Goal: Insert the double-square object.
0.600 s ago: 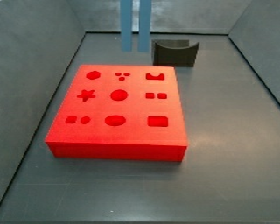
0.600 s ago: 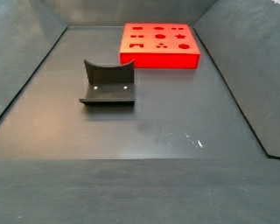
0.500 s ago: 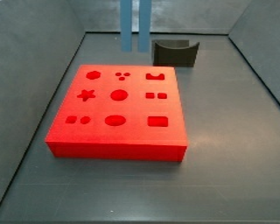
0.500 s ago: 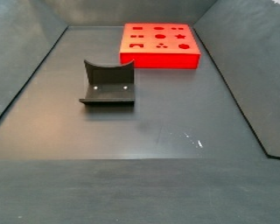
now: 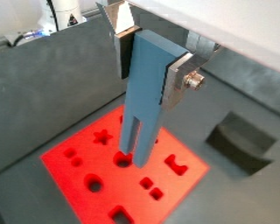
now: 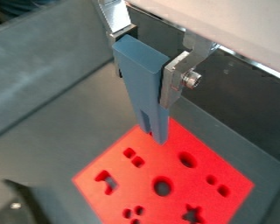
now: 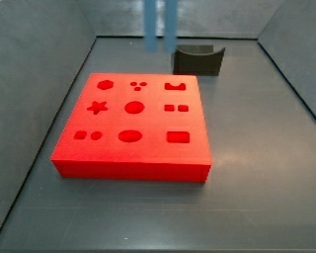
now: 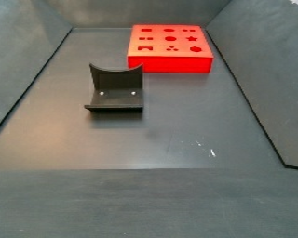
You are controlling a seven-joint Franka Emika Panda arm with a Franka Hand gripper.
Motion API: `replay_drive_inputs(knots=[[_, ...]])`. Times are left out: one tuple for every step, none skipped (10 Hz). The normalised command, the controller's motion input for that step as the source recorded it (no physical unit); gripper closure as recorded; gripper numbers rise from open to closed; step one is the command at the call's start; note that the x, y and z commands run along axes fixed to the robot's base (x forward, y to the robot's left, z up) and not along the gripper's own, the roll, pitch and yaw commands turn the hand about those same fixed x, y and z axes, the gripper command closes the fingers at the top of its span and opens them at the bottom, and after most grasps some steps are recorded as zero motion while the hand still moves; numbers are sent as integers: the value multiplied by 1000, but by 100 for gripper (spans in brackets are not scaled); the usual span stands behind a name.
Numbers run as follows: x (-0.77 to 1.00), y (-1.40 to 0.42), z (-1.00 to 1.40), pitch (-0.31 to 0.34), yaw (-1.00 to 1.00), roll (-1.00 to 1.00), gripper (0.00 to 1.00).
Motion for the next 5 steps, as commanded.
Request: replay_drive_inputs(knots=[[726, 0, 203, 0, 137, 500, 100], [700, 14, 131, -16, 103, 500, 100], [797, 0, 131, -63, 0, 500, 100], [783, -91, 0, 0, 0, 500, 100], [746, -289, -160, 79, 0, 500, 100]])
